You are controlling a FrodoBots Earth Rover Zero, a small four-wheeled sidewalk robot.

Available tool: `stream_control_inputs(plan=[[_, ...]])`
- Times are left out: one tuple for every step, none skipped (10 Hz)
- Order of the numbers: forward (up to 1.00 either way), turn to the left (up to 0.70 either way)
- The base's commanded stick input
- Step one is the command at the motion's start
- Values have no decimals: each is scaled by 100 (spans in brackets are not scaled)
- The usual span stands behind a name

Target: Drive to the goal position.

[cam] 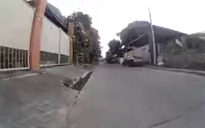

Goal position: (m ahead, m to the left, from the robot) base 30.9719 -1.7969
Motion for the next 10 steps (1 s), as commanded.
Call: stream_control_inputs(plan=[[70,0],[70,0],[70,0],[70,0],[70,0],[70,0],[70,0],[70,0],[70,0],[70,0]])
